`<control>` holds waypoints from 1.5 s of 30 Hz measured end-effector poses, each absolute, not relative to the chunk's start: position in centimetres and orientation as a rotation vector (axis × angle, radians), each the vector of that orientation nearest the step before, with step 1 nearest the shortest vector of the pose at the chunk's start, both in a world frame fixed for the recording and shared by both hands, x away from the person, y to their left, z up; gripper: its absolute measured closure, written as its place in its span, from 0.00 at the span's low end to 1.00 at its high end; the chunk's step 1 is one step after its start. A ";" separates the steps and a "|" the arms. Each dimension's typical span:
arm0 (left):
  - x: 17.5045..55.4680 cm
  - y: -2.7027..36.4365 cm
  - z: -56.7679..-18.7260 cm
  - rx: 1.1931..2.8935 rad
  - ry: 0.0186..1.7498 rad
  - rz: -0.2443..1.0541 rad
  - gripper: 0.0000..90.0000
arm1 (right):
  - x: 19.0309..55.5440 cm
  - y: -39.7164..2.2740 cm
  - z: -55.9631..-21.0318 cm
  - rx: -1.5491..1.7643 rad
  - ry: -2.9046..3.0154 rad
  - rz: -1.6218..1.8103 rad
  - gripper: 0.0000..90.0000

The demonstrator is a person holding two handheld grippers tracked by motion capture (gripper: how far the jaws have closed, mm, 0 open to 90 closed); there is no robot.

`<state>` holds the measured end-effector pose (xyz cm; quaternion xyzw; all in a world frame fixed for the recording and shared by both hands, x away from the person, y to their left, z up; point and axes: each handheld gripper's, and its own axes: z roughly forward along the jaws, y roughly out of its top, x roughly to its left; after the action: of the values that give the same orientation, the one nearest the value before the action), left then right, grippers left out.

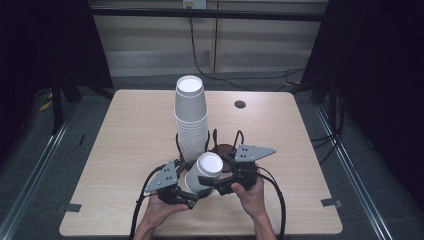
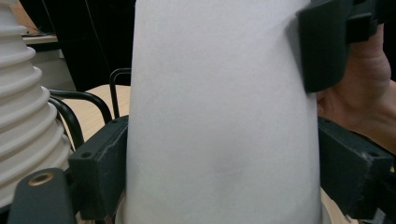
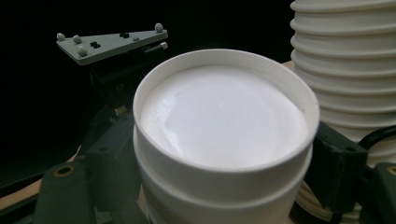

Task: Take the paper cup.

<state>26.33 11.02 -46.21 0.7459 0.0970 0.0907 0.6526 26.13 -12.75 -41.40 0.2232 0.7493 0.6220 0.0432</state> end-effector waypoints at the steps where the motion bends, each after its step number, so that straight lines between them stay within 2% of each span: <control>1: 26.3 11.0 -46.2 1.696 0.219 0.210 0.16 | 26.1 -12.7 -41.4 0.679 2.292 1.899 0.23; 8: 26.5 11.1 -46.3 1.713 0.224 0.193 0.18 | 26.1 -12.5 -41.4 0.689 2.276 1.893 0.21; 10: 26.5 11.1 -46.4 1.723 0.224 0.194 0.19 | 26.1 -12.5 -41.3 0.693 2.258 1.889 0.15; 22: 26.8 12.0 -46.0 1.733 0.241 0.182 0.19 | 25.8 -13.1 -41.0 0.677 2.263 1.902 0.15; 45: 27.6 13.7 -44.2 1.911 0.228 0.189 0.20 | 25.2 -14.9 -41.0 0.679 2.425 1.720 0.15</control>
<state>27.61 13.75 -44.21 0.8133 0.0969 0.0805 0.5681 25.21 -14.93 -41.00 0.2225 0.7942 0.5635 0.0460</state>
